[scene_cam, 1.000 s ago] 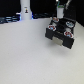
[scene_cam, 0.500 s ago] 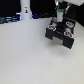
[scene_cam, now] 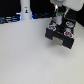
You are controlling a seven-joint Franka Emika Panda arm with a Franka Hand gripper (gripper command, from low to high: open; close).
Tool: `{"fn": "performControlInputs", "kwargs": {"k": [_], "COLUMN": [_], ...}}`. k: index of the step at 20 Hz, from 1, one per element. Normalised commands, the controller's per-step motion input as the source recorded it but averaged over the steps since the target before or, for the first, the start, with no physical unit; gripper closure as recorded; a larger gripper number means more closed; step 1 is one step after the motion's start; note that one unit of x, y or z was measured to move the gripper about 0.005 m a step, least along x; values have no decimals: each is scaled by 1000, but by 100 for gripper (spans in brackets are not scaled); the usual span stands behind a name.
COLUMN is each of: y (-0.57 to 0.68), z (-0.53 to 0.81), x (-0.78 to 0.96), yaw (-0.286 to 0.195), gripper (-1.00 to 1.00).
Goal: Open the kcup holder, insert the kcup into the holder, and close the kcup holder
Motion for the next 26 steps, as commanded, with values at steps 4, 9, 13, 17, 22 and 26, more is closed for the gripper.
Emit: {"fn": "performControlInputs", "kwargs": {"k": [4, 9, 13, 17, 22, 26], "y": [20, 158, 212, 162, 18, 22], "z": [246, 276, 131, 43, -89, -196], "x": [441, 602, 520, 311, 14, -73], "yaw": [0, -6, -22, -16, 15, 42], "gripper": [100, 100, 100, 100, 100, 100]}}
